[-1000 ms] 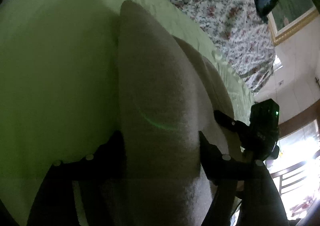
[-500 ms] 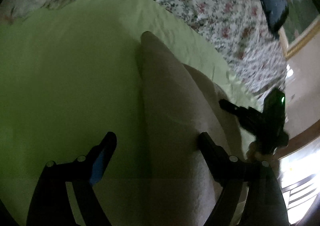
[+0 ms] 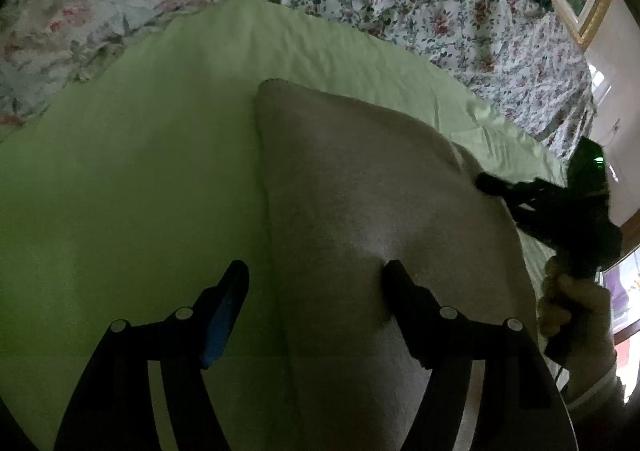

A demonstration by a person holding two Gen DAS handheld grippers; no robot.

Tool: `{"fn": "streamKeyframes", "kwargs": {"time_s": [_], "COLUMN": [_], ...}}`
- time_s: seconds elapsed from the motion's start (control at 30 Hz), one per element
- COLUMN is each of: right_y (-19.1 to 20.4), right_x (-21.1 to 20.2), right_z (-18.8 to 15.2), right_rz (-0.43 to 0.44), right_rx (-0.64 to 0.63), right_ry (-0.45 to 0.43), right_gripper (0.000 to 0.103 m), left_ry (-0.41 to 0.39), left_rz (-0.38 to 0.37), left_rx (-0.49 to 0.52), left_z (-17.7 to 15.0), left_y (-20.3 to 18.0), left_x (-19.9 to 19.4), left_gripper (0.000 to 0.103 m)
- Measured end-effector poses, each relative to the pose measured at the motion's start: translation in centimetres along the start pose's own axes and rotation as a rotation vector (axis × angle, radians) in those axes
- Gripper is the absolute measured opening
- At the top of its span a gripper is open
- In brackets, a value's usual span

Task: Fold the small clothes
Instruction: 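Open both grippers and press the folded sweater flat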

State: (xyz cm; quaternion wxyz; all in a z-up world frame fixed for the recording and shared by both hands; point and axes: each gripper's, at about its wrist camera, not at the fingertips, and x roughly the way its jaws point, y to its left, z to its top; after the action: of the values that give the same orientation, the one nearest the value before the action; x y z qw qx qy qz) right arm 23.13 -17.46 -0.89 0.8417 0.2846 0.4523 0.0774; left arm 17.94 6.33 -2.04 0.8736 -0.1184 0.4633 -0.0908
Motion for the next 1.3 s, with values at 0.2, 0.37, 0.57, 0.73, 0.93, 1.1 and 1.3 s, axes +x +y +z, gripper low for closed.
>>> {"fn": "streamKeyframes", "kwargs": {"time_s": [0.2,0.37,0.57,0.73,0.93,1.1,1.3], "right_y": [2.7,3.7,4.3,4.0,5.2,5.4,3.1], "right_x": [-6.2,-9.4,-10.2,-10.1,-9.6,-7.7,-6.4], "right_z": [-2.0,-5.3,-10.2,-12.9,-14.9,-16.3,-17.0], "right_rz": [0.029,0.074,0.092,0.096,0.137,0.135,0.063], "right_rx": [-0.064,-0.086,-0.104,-0.091,-0.12,-0.121,-0.094], "right_ry": [-0.096,-0.106,-0.053,-0.008,0.016,0.045,0.056], "right_gripper": [0.038,0.039,0.039,0.039,0.039,0.039,0.038], "left_ry": [-0.04,-0.043,-0.056,-0.012,-0.009,-0.054,-0.081], "left_rz": [-0.013,-0.033,-0.01,-0.018,0.088,0.207,0.371], "left_rx": [0.009,0.001,0.058,0.07,0.101,0.086,-0.022], "left_z": [-2.2,-5.0,-9.2,-12.5,-13.7,-13.3,-13.2], "left_y": [0.2,0.5,-0.2,-0.7,-2.1,-2.4,0.5], "left_x": [-4.4,-7.1,-9.6,-9.1,-6.5,-4.9,-4.5], "left_gripper": [0.07,0.07,0.073,0.073,0.073,0.073,0.072]}}
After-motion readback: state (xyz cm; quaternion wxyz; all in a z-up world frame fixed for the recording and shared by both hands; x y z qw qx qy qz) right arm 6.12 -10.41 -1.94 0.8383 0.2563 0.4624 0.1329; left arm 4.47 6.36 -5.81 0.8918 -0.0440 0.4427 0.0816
